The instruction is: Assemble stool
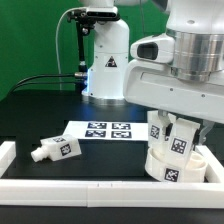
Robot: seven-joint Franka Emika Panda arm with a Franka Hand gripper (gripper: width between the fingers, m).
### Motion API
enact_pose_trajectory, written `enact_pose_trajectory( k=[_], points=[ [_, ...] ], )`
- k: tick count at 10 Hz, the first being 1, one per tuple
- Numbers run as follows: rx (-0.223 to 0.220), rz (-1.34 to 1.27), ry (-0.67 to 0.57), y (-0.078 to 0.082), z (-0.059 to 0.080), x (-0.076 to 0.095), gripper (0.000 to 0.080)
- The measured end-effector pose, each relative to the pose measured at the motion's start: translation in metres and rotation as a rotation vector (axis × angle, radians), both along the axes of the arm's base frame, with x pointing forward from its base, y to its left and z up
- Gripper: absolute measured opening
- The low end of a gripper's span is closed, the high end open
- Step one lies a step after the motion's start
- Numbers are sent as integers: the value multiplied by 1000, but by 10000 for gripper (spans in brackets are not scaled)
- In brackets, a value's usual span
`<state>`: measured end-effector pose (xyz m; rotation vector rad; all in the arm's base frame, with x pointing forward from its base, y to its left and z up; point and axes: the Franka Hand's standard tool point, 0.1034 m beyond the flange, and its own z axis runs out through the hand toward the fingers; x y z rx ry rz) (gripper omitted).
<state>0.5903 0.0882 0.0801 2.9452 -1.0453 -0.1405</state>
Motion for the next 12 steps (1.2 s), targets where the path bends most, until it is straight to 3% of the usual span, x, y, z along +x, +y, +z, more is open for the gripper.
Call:
enact_pose_trajectory(
  k=[2, 4, 9, 12],
  points=[
    [56, -379, -139, 8, -11, 5, 333],
    [89, -546, -152, 6, -10, 6, 333],
    [96, -841, -120, 5, -11, 5, 333],
    [195, -1341, -179, 12, -9, 11, 333]
  ],
)
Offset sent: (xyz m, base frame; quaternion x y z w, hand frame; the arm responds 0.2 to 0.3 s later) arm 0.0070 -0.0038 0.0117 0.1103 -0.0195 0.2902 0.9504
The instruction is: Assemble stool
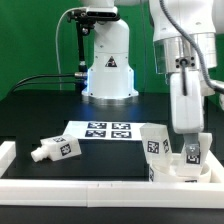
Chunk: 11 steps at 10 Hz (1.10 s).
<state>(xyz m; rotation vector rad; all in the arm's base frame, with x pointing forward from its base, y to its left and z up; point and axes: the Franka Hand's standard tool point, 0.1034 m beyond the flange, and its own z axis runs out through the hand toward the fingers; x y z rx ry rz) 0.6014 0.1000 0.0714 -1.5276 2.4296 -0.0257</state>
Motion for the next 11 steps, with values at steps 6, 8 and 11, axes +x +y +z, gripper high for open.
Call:
enact_pose_trajectory(
  k=[6, 8, 11],
  points=[
    [32, 4, -19, -4, 4, 3, 585],
    [-3, 195, -59, -10, 16, 8, 646],
    [-71, 499, -112, -9, 23, 9, 648]
  ],
)
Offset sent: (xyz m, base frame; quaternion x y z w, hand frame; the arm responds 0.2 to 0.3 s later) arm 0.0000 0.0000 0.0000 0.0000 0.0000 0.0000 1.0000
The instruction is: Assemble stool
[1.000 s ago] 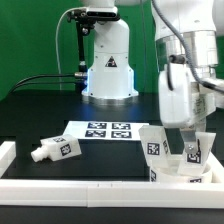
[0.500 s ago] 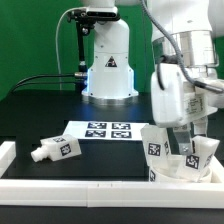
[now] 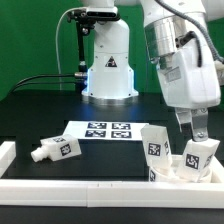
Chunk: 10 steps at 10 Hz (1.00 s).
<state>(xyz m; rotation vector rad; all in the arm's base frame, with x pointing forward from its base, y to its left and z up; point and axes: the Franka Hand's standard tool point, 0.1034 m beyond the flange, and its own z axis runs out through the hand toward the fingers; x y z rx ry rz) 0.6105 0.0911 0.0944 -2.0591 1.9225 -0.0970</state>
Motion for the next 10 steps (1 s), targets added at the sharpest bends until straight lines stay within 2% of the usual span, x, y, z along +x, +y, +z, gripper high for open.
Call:
enact_pose_trajectory(
  k=[2, 4, 5, 7, 8, 10],
  points=[
    [-28, 88, -17, -1, -1, 0, 648],
    [-79, 243, -24, 2, -1, -1, 648],
    [-151, 434, -8, 16, 3, 0, 648],
    [-244, 770, -33, 26, 9, 4, 648],
    [-277, 907, -47, 27, 9, 3, 648],
    [-316, 1014, -72, 23, 7, 2, 648]
  ],
)
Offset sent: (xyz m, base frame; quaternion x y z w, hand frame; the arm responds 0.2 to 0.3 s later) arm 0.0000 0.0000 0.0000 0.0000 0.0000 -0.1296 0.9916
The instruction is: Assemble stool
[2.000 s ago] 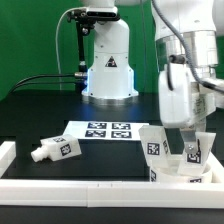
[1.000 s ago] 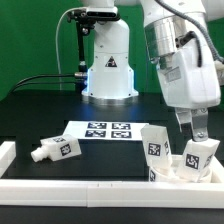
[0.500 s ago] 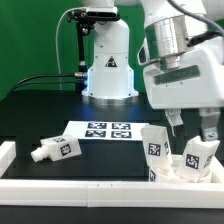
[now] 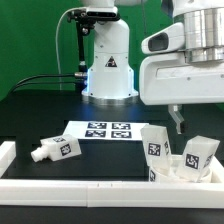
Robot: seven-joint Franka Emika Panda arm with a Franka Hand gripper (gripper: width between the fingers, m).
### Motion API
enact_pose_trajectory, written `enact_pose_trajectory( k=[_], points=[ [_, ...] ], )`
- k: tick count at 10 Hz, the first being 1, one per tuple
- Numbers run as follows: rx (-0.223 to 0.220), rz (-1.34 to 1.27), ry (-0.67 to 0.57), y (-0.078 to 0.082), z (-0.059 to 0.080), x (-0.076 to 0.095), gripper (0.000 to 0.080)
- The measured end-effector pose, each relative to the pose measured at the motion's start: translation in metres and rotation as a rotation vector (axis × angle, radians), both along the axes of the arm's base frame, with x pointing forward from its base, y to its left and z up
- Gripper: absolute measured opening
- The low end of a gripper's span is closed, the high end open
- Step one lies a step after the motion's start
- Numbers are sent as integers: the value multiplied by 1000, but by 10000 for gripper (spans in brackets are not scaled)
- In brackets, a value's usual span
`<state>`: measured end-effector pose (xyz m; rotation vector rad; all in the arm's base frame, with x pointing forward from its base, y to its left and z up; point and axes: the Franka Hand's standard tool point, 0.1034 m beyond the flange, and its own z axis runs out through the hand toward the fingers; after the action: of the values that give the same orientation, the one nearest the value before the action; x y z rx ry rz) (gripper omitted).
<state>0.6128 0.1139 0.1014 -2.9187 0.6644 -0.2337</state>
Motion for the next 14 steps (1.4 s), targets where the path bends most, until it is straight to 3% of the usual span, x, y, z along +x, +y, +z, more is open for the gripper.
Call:
enact_pose_trajectory(
  k=[1, 3, 4, 6, 7, 9, 10, 11, 12, 14],
  points=[
    [-14, 66, -7, -1, 0, 0, 648],
    [-112, 415, -23, -1, 1, 1, 648],
    [-139, 586, -12, -3, 2, 3, 648],
    [-146, 806, 16, -6, 2, 5, 648],
    [-185, 850, -42, -14, 6, 5, 648],
    [-215, 954, -35, -18, 4, 2, 648],
    [-225, 1002, -25, -19, 2, 1, 648],
    [-164, 1000, 91, -11, -5, -11, 648],
    [-185, 1061, 108, -3, -7, -3, 648],
    [-193, 1152, 114, -1, -15, -5, 648]
  ],
)
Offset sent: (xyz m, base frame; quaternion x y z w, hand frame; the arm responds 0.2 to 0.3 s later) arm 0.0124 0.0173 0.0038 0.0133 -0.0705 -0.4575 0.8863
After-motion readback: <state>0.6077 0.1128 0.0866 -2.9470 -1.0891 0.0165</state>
